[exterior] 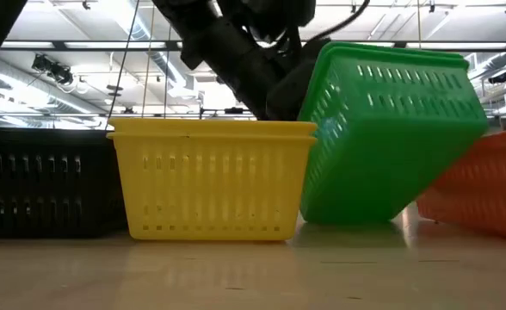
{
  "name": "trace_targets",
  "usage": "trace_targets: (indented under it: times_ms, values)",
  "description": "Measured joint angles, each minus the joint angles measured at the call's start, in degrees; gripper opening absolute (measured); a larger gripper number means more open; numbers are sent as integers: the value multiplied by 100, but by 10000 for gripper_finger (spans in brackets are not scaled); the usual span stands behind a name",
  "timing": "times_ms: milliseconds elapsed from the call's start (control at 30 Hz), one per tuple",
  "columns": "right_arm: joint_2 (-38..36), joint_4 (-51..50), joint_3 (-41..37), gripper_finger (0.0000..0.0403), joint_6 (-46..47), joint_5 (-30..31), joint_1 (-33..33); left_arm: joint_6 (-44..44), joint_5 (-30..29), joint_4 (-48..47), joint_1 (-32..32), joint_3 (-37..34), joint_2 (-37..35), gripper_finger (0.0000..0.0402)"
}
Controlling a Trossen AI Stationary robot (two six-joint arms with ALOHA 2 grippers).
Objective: Stack baskets by color
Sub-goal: Adjust the colored bins
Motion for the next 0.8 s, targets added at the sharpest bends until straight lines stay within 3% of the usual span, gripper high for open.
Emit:
trace_targets:
  times_ms: [300, 533, 667, 800]
  values:
    - [-213, -121, 0, 2, 23, 31, 51, 501, -12, 232, -276, 4, -75, 5]
    - [-504, -200, 5, 3, 66, -64, 271, 854, -764, 566, -412, 10, -148, 5]
    - [-518, -947, 7, 2, 630, 102, 194, 866, -1597, 677, -309, 10, -150, 4]
    - [-463, -1701, 4, 2, 1300, 505, -84, 439, -1510, 734, -20, 13, -4, 4]
